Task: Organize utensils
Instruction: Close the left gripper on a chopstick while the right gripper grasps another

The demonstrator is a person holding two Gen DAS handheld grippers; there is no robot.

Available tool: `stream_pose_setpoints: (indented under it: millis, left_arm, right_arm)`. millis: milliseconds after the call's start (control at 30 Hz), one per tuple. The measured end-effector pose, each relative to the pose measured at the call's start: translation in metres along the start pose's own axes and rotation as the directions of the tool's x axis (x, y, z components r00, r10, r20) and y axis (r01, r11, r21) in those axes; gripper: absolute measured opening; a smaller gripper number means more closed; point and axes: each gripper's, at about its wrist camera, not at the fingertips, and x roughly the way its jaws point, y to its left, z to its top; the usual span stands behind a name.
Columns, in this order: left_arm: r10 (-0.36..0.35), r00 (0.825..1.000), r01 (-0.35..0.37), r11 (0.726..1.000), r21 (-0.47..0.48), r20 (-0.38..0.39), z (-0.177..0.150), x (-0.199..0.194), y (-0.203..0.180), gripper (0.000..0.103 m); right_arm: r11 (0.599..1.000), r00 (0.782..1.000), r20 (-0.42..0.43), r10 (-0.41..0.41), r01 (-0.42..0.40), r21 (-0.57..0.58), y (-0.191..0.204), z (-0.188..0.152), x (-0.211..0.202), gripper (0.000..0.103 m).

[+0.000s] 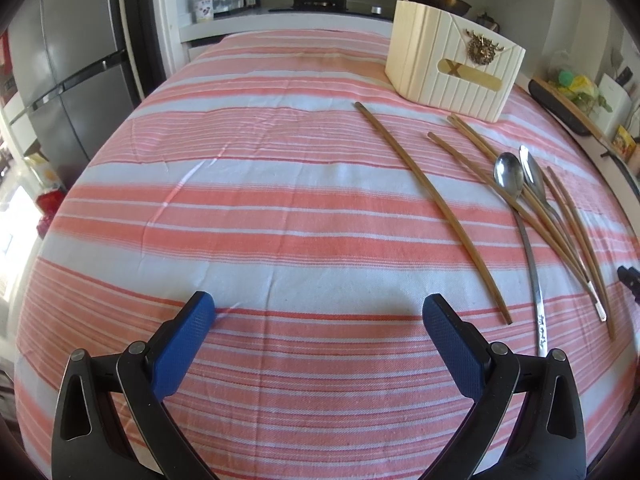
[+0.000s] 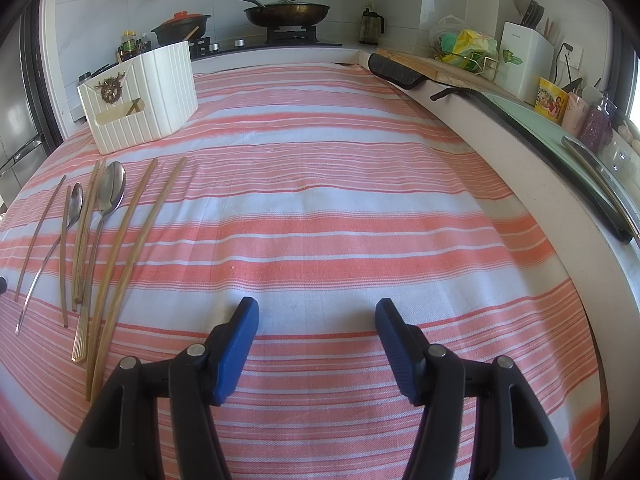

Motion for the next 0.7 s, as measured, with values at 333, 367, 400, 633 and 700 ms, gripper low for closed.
stream_pose_setpoints:
  millis: [333,367,400,633,700]
  left_arm:
    - [-0.029,0.997,0.033,0.998,-0.048,0.074,0.005,-0.024,0.007,0.102]
    - [-0.037,0.996,0.04,0.998,-0.042,0.083,0.008,-0.029,0.004,0.102]
    - [-0.052,0.995,0.055,0.998,-0.035,0.09,0.012,-0.034,0.0,0.102]
    - [-0.093,0.996,0.094,0.995,-0.03,0.008,0.048,-0.021,-0.039,0.102]
    - [-0.089,0.996,0.088,0.995,-0.047,-0.018,0.058,-0.008,-0.047,0.102]
  right_arm:
    - [1.0,1.0,0.0,0.0,0.0,0.001,0.0,0.0,0.0,0.062]
    - [1.0,1.0,0.0,0.0,0.0,0.001,0.0,0.0,0.0,0.062]
    - [1.0,1.0,0.0,0.0,0.0,0.001,0.0,0.0,0.0,0.062]
    - [1.0,1.0,0.0,0.0,0.0,0.001,0.0,0.0,0.0,0.062]
    - [1.0,1.0,0.0,0.0,0.0,0.005,0.0,0.0,0.0,0.062]
